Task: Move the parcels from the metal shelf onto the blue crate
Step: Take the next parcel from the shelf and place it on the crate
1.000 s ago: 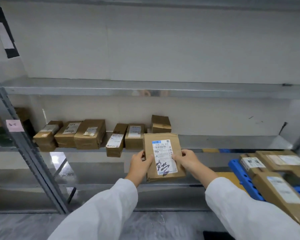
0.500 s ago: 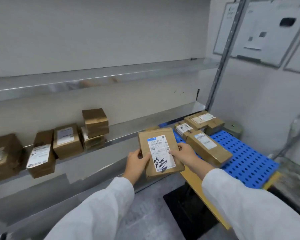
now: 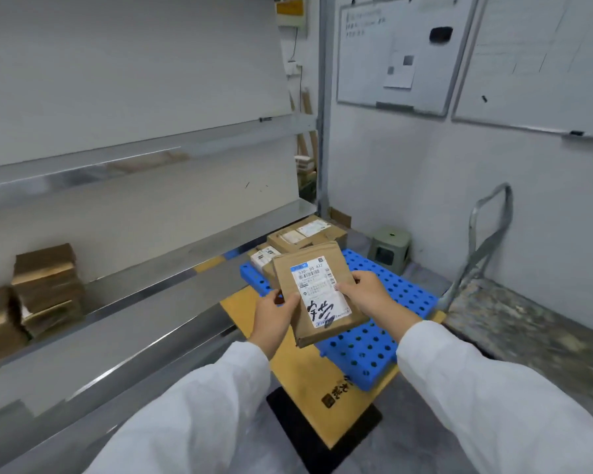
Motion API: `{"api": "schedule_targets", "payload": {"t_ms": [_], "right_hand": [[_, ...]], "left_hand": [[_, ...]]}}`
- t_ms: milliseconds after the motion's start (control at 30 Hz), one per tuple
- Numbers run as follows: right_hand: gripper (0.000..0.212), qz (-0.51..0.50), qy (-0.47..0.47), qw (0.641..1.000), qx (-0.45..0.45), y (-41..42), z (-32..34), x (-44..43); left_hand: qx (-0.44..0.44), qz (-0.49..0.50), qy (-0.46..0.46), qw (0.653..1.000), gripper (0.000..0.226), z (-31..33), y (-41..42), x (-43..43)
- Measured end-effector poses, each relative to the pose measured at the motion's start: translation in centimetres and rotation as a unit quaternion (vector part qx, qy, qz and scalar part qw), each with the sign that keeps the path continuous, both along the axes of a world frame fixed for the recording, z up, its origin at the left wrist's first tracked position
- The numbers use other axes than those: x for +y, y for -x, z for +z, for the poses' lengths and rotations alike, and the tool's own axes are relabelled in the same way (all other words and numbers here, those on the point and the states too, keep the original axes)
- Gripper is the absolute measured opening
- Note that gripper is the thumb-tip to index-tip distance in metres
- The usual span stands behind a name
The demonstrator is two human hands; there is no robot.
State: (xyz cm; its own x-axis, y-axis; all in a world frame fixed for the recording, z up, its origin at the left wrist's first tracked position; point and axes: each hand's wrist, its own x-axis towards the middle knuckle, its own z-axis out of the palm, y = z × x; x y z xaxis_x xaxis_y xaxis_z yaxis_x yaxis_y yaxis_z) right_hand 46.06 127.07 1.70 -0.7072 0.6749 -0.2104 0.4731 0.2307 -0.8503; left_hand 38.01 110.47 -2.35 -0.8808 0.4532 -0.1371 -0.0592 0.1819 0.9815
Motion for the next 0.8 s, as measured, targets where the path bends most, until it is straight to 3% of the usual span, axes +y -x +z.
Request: {"api": "schedule_targets", "payload": {"t_ms": [100,233,367,467,633,800], "right_hand": [[0.04,-0.003,-0.007,1.0,-0.002,-1.9,-0.3,5.2],[0.015,0.021,0.006,1.0,0.003,-3.3,-1.3,10.0],[0.014,0.03,-0.006,0.999,0.013,-3.3,-2.5,12.6],[0.017,0.039,-0.032,0.999,0.009,-2.4,-2.8,14.5],[0.032,0.063,-0.043,0.997,-0.015,0.5,-3.3,17.9],[0.039,0.1,-0.054,0.993,-0.035,4.8,-4.2,21.4]], "left_hand": [[0.01,0.007,0.002,1.0,0.021,0.0,-2.4,5.0],[0.053,0.011,0.029,0.998,0.03,-0.5,-4.1,9.1],[0.051,0.032,0.035,0.998,0.03,-1.4,-4.7,11.6],[0.052,0.039,0.031,0.997,0.027,-1.6,-3.9,13.5],[0.021,0.06,0.043,0.997,0.048,-2.5,-1.3,16.5],[-0.005,0.112,0.035,0.993,0.04,-3.9,2.4,20.1]]}}
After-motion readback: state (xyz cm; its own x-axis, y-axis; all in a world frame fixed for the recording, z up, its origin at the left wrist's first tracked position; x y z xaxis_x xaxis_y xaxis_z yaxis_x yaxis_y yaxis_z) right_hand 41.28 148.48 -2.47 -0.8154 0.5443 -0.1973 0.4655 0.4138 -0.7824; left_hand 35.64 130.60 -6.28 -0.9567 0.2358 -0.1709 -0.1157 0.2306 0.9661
